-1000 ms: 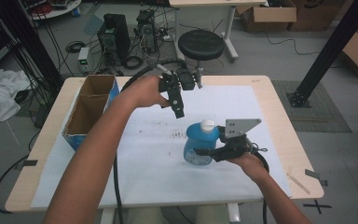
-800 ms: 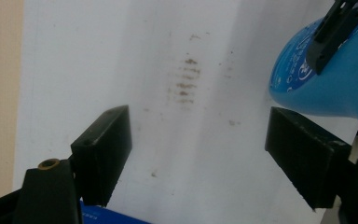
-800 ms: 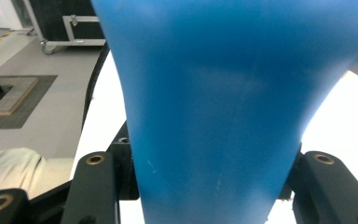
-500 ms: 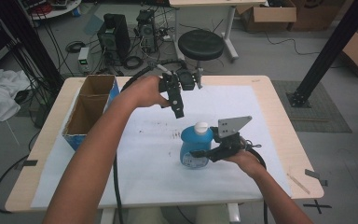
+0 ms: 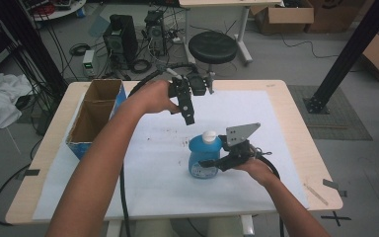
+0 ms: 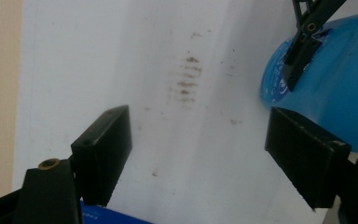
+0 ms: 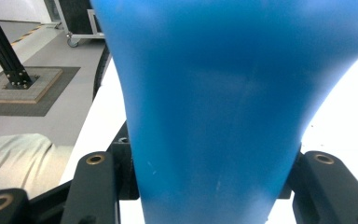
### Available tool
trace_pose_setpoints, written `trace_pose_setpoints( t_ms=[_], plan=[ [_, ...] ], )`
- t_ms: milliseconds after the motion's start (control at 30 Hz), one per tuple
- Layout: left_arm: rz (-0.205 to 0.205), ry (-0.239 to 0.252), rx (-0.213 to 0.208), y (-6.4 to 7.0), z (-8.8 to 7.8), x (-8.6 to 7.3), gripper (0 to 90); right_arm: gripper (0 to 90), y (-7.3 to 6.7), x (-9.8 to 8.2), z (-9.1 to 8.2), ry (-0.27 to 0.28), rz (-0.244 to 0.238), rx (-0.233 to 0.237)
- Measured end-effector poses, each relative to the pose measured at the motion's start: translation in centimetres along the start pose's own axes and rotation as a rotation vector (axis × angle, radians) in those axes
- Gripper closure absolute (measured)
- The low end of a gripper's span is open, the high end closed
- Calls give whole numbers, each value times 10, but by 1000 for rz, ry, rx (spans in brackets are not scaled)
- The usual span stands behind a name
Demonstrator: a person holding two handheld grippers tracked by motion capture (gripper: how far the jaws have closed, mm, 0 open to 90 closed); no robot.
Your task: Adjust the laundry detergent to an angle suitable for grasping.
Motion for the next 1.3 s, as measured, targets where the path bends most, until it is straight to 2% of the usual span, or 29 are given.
trace_pose_setpoints(
  t_ms=[300,800,1067,1200,1300],
  plan=[
    [0,-3,-3,0,2,2,235,447,3,-15,6,-14,21,10],
    [1,-6,-2,1,3,1,235,438,-2,-18,4,-11,0,-3],
    [-1,-7,-3,2,5,1,235,427,-2,-19,4,-6,26,-6],
    [-3,-5,-2,2,5,0,235,397,-1,-19,4,-4,35,-9],
    [-5,-7,-3,2,5,0,235,341,0,-20,4,-2,56,-17]
  ],
)
Point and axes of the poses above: each handheld gripper's, and its own axes: z roughly forward along the jaws, x roughly out of its top, y roughly to its right, the point moved 1 cm from there along z, roughly forward along the jaws, and after that the axes turned 3 degrees about x, right-handed, at the moved point
